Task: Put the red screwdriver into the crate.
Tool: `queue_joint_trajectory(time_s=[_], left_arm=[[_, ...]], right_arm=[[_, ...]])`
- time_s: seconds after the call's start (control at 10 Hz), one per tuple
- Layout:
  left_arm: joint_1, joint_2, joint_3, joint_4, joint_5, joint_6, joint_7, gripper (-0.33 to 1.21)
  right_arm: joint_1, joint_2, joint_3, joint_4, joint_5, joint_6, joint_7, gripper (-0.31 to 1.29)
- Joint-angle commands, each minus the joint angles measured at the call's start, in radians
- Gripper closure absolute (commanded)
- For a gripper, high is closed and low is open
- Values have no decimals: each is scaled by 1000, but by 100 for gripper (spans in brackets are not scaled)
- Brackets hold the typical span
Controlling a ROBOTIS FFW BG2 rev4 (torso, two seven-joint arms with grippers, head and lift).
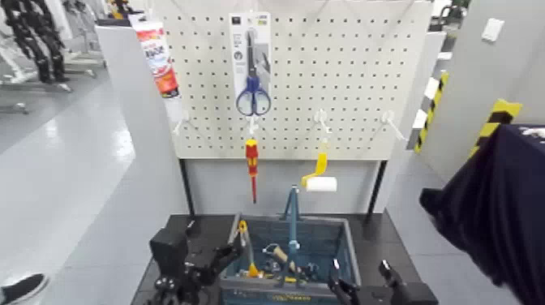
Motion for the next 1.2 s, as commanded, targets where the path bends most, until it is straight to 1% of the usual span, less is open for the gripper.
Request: queue_joint_trajectory(time_s=[0.1,0.3,0.6,1.0,1.2], left_arm=[[-7,0,-2,5,0,-4,-2,11],[-27,2,-2,24,14,1,-18,11],[-91,2,-16,82,32,5,-84,10],[-166,15,-28,149,52,9,-118,10],[-221,20,-30,189,63,19,-163,10]], right_arm=[[0,0,0,2,-2,0,0,14],[0,0,0,2,-2,0,0,14],[0,0,2,3,-2,-2,0,14],[-2,0,3,6,-3,-3,0,14],[-5,0,5,8,-5,-5,0,14]])
